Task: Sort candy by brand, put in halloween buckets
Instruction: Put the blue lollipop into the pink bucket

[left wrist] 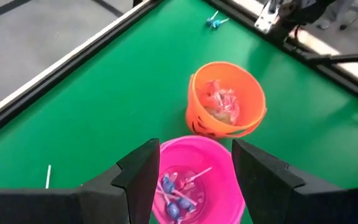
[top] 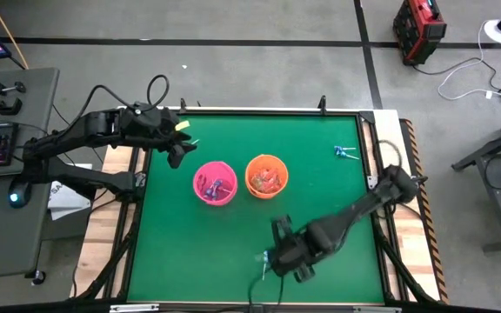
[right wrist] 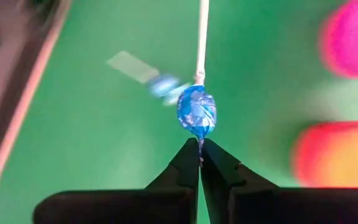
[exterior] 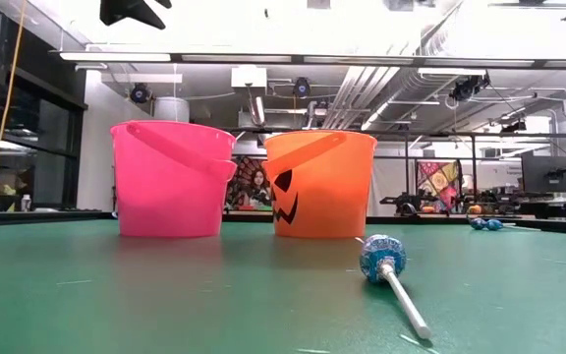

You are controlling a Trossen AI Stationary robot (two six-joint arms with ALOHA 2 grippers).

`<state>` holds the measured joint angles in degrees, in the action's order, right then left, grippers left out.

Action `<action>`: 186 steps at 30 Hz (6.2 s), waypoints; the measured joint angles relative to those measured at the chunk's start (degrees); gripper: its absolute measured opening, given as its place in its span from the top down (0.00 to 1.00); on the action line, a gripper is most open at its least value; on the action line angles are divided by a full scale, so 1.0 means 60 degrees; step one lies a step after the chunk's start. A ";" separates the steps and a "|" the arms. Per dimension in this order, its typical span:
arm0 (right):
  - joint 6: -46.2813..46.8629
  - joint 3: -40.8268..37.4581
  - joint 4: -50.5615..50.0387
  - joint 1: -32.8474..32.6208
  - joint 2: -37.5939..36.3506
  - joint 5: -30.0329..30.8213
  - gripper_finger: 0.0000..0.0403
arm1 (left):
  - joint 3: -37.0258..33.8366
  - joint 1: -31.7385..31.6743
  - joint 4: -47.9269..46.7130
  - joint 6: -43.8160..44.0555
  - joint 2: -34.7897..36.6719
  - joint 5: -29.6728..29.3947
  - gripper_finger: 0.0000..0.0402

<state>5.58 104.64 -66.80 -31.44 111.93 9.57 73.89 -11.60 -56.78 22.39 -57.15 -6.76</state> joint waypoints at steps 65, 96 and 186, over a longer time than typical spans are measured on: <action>0.4125 -0.8974 0.0608 1.2228 -0.5908 -0.0904 0.38 | 0.0000 -0.4700 0.6083 -0.3581 -0.4830 0.5593 0.53; 0.1106 -0.8957 0.1499 1.3464 -0.2241 0.0733 0.80 | 0.0000 -0.4353 0.5943 -0.2826 -0.5337 0.6997 0.53; 0.2560 0.0230 0.0931 0.5607 -0.2487 0.1393 0.35 | -0.3445 -0.4705 -0.0915 -0.1517 -0.2956 0.0429 0.53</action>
<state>20.94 106.02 -61.21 2.20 97.00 17.92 53.22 -39.82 -62.28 13.29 -74.88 -4.19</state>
